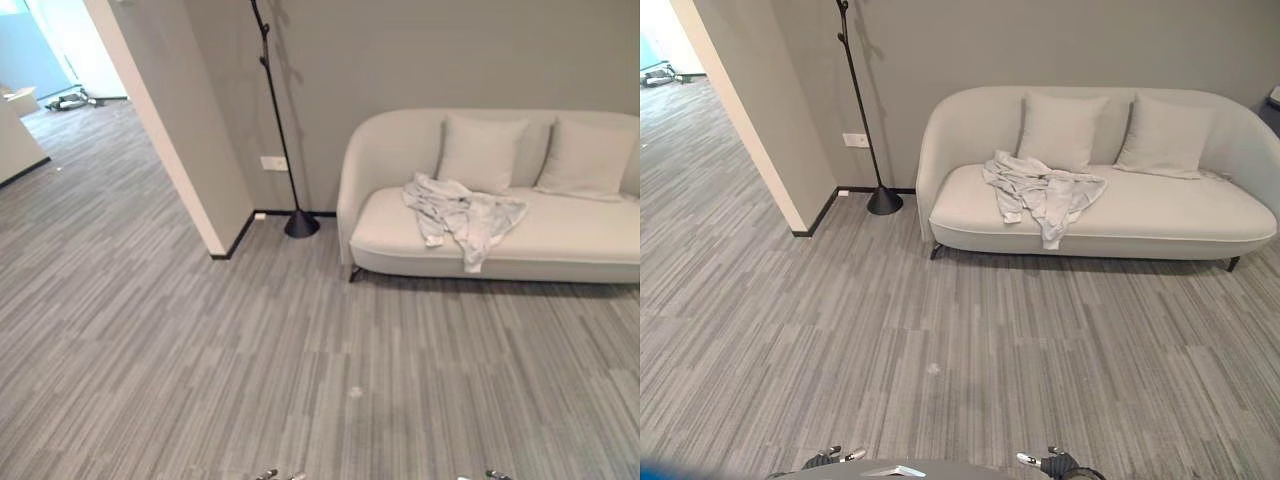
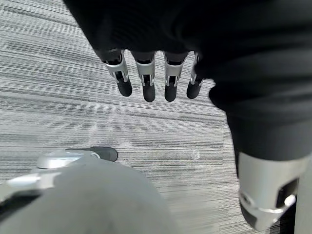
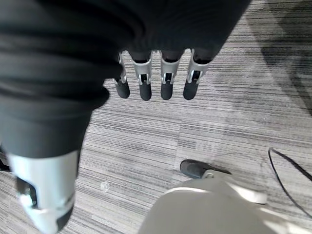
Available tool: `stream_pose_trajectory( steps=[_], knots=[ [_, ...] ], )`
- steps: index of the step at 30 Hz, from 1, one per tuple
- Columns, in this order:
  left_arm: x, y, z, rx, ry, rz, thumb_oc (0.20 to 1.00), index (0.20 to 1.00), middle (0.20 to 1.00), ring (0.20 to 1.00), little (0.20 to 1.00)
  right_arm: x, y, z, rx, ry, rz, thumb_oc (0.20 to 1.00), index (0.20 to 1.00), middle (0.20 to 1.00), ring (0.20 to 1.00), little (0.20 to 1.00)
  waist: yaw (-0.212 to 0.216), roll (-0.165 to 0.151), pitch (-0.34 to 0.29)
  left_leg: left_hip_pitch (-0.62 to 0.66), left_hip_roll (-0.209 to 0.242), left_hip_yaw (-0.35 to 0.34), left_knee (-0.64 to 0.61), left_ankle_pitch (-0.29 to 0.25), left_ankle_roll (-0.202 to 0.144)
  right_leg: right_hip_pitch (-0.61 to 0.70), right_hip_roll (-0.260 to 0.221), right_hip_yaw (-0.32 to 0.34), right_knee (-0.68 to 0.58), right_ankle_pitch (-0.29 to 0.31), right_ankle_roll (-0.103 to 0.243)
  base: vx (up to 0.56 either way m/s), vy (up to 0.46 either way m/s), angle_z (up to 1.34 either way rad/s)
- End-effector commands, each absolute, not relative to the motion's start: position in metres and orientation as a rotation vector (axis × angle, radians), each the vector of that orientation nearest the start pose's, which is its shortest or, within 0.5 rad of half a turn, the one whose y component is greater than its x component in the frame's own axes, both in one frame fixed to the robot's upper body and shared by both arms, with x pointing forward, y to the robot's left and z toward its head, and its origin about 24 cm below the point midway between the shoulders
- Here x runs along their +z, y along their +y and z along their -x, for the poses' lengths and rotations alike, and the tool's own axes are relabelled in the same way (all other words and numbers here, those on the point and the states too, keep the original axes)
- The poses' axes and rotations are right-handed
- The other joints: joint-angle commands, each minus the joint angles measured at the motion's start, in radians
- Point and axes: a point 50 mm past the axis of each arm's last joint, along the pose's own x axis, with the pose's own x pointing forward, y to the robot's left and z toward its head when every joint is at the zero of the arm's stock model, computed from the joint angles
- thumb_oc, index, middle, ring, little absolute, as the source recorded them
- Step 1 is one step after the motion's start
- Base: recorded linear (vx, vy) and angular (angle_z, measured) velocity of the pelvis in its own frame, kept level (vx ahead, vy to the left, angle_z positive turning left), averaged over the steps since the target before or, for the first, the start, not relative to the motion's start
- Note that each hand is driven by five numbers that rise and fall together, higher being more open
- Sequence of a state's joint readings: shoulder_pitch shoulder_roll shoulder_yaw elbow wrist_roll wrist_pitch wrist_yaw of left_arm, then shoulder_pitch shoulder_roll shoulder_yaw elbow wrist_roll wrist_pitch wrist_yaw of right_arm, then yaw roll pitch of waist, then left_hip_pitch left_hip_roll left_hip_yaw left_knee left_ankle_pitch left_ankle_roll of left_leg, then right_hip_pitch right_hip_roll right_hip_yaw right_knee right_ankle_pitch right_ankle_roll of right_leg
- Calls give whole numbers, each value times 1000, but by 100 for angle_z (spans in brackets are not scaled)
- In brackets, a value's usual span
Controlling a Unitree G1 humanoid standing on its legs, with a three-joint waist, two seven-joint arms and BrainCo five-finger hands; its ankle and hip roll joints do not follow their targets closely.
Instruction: Hang the clothes on the sofa on the clothes rack.
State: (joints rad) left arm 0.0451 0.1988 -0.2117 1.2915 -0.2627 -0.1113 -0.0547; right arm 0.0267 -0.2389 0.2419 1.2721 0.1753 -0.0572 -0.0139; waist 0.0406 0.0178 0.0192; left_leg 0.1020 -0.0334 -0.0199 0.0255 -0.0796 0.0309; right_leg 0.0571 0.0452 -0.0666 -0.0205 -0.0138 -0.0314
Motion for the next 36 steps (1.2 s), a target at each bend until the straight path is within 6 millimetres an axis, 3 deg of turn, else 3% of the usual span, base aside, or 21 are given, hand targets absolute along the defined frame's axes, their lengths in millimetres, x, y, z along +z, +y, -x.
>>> stream_pose_trajectory(
  steps=[1, 16, 36],
  knots=[
    [-166, 221, -78, 58, 1193, -93, 1000, 1000, 1000, 1000, 1000, -163, -233, -81, -76, 1219, 226, 1000, 1000, 1000, 1000, 1000, 5, -50, -13, 43, 55, -120, -113, 53, -86, 61, -107, 46, -67, 50, 137, 0, 0, 0],
    [-166, 220, -80, -18, 1197, -202, 1000, 1000, 1000, 1000, 1000, -163, -236, -79, -81, 1226, 232, 1000, 1000, 1000, 1000, 1000, -14, -37, -6, 42, 48, -97, -113, 45, -74, 47, -113, 74, -67, 61, 142, -4, 13, -3],
    [-166, 220, -81, 4, 1193, -170, 1000, 1000, 1000, 1000, 1000, -163, -235, -81, -64, 1227, 240, 1000, 1000, 1000, 1000, 1000, -5, -40, -6, 42, 36, -91, -113, 37, -60, 44, -130, 79, -67, 66, 152, -2, 17, -6]
  ],
)
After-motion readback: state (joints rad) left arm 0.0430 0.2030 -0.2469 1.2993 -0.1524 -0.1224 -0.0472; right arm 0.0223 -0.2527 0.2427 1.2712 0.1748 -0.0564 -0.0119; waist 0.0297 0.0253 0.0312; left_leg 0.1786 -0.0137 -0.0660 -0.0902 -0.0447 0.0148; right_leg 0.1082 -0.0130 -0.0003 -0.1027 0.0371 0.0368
